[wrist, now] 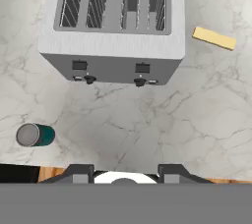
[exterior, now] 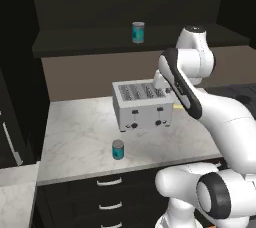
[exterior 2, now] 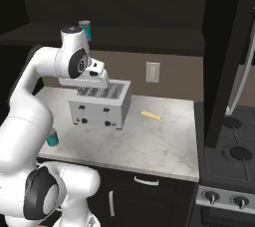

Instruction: Restock the canned food cabinet by taking the new fresh canned food from the counter and placing it in the cabinet. Then, take the old canned food from the cabinet and place it on the counter.

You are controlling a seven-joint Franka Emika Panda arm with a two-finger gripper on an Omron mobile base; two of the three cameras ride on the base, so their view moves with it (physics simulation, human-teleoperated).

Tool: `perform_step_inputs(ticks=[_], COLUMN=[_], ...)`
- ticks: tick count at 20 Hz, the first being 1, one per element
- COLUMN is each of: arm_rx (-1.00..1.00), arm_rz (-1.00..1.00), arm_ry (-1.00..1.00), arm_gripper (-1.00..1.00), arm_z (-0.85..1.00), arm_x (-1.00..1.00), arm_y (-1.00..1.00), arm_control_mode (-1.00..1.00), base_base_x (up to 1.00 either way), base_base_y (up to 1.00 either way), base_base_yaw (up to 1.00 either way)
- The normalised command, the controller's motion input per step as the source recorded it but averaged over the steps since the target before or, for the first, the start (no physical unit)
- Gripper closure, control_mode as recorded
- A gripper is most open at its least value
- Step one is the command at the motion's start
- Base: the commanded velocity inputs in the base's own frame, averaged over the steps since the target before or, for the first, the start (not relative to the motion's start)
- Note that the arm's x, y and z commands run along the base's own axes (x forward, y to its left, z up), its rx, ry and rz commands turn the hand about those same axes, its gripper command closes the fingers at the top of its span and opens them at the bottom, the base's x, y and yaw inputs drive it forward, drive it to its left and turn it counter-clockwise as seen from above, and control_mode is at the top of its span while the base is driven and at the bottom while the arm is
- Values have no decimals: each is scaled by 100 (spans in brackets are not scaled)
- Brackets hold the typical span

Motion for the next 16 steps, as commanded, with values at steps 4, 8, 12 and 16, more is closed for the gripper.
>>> perform_step_inputs(ticks=[4, 8, 12, 16], arm_rx=[1, 3, 0, 0], arm_rz=[0, 0, 0, 0], arm_ry=[0, 0, 2, 7], arm_gripper=[-100, -100, -100, -100], arm_z=[-3, -34, -54, -59], arm_x=[-33, -54, -41, -27], arm_y=[26, 94, 100, 97], arm_control_mode=[-100, -100, -100, -100], base_base_x=[0, 0, 0, 0], base_base_y=[0, 0, 0, 0], base_base_yaw=[0, 0, 0, 0])
